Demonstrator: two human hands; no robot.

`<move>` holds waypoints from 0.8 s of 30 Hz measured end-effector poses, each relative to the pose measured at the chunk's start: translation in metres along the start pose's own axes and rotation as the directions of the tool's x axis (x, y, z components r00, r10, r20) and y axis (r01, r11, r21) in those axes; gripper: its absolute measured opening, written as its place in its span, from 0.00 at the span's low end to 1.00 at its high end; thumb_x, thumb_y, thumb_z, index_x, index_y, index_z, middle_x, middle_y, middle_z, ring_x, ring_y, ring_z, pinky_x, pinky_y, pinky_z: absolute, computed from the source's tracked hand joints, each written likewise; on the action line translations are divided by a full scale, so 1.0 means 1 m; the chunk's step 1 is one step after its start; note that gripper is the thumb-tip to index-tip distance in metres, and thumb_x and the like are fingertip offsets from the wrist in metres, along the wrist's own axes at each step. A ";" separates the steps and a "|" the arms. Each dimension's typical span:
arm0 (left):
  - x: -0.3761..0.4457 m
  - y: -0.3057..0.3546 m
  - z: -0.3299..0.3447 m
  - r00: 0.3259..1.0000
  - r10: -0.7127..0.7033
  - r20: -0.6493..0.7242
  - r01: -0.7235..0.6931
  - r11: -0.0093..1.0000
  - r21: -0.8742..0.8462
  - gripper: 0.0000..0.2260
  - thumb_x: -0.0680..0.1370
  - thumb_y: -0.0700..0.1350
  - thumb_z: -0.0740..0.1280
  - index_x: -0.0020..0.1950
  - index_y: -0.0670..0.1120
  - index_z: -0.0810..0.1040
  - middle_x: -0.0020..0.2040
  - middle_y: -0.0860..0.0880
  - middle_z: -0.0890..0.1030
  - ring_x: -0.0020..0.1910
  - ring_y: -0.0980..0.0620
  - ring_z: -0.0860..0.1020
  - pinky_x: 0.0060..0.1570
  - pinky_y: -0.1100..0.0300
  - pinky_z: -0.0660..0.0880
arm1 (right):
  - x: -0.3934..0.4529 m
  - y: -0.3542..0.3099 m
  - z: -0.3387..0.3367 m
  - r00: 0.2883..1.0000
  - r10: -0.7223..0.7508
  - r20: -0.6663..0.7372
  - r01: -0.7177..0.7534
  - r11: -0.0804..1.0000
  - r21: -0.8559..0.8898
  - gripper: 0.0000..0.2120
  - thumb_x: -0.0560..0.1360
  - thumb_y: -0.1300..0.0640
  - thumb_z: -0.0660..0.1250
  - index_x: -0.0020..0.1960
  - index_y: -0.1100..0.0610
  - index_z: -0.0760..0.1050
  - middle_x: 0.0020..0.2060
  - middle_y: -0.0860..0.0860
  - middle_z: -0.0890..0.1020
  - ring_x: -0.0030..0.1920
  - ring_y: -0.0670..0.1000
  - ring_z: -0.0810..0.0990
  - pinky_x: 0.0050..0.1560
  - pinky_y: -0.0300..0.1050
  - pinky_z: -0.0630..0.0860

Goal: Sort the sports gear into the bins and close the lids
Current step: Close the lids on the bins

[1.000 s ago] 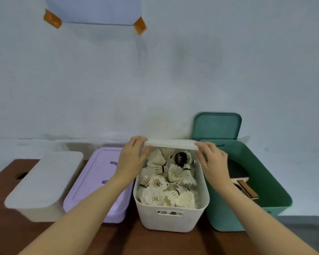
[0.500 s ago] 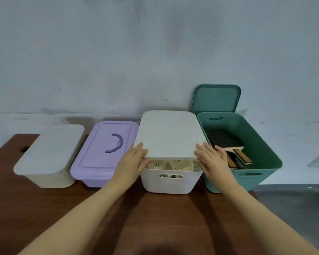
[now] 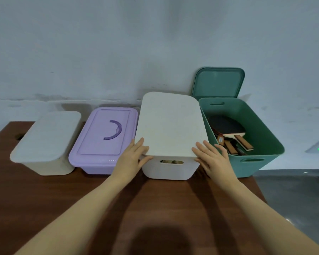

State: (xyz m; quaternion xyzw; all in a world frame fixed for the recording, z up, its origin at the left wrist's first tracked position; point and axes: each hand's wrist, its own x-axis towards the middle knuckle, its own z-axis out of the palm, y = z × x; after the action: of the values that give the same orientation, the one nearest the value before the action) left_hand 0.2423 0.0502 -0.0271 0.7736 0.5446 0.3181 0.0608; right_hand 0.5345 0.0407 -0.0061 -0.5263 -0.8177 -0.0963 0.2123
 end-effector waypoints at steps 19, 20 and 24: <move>0.008 -0.008 0.000 0.933 0.314 -0.174 -0.253 0.920 0.301 0.23 0.81 0.55 0.55 0.49 0.40 0.82 0.52 0.41 0.82 0.55 0.40 0.79 0.47 0.52 0.79 | -0.001 0.004 0.004 0.999 -0.047 -0.021 0.047 0.999 0.020 0.22 0.81 0.49 0.50 0.58 0.58 0.79 0.58 0.56 0.80 0.61 0.60 0.77 0.63 0.57 0.68; 0.007 -0.007 0.000 0.935 0.310 -0.173 -0.248 0.920 0.303 0.22 0.81 0.55 0.55 0.49 0.40 0.82 0.52 0.41 0.82 0.55 0.40 0.79 0.47 0.52 0.78 | -0.001 0.003 0.005 0.999 -0.040 -0.017 0.041 0.999 0.031 0.21 0.80 0.49 0.51 0.59 0.58 0.79 0.58 0.56 0.80 0.61 0.60 0.76 0.64 0.57 0.68; -0.001 -0.009 0.001 0.936 0.314 -0.158 -0.251 0.912 0.323 0.22 0.81 0.55 0.55 0.49 0.41 0.82 0.53 0.43 0.82 0.56 0.42 0.79 0.46 0.53 0.78 | -0.005 0.002 0.005 0.998 -0.056 -0.012 0.057 0.997 0.053 0.21 0.81 0.50 0.51 0.58 0.59 0.79 0.59 0.56 0.79 0.62 0.61 0.75 0.64 0.57 0.69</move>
State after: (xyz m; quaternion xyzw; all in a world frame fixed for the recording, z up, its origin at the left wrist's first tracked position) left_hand 0.2356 0.0530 -0.0321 0.8075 0.4716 0.3162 -0.1601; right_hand 0.5367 0.0394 -0.0132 -0.4966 -0.8334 -0.0833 0.2276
